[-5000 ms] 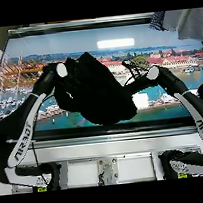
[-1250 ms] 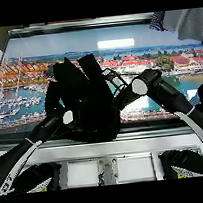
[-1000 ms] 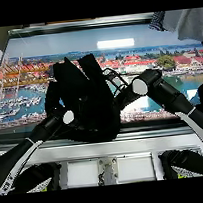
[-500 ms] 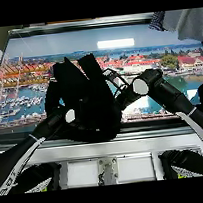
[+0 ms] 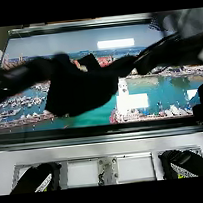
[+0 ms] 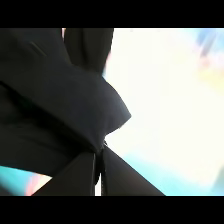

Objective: Fold the clothes and pants, and hang the long-sleeved shirts on hangers.

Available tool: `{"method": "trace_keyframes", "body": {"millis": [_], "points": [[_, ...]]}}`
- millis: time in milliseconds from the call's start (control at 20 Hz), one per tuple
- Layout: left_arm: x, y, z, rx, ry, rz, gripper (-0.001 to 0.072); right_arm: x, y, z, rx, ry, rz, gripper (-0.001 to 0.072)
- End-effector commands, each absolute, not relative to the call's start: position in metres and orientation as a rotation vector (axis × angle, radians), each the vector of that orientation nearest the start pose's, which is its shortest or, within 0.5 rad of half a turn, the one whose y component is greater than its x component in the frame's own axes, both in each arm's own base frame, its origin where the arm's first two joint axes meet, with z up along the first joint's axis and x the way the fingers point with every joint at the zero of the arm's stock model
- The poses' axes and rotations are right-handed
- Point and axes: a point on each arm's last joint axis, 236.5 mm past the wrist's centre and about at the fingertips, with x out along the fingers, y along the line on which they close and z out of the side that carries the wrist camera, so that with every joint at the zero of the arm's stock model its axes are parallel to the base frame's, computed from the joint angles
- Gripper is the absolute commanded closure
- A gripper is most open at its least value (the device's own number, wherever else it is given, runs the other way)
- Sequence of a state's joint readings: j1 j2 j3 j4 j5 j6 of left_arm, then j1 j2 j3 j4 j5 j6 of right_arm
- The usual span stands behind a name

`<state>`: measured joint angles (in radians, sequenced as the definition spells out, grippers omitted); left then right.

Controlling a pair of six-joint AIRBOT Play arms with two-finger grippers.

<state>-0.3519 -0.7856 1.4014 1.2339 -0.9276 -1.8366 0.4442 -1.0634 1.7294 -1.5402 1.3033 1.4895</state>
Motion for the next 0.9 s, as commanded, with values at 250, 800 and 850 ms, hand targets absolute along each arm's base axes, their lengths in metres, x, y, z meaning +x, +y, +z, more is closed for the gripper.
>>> {"method": "trace_keyframes", "body": {"millis": [250,800,850], "points": [[0.22,-0.181,0.558,-0.434,-0.101,-0.765,0.0689,0.263,0.123,0.523,0.096,-0.011,0.442,0.0691],[0.412,-0.192,0.394,-0.324,0.43,-0.443,0.0689,0.379,0.099,0.366,0.029,0.526,0.174,0.0691],[0.417,-0.189,0.364,-0.301,0.531,-0.415,0.0689,0.381,0.093,0.34,-0.003,0.628,0.153,0.0691]]}}
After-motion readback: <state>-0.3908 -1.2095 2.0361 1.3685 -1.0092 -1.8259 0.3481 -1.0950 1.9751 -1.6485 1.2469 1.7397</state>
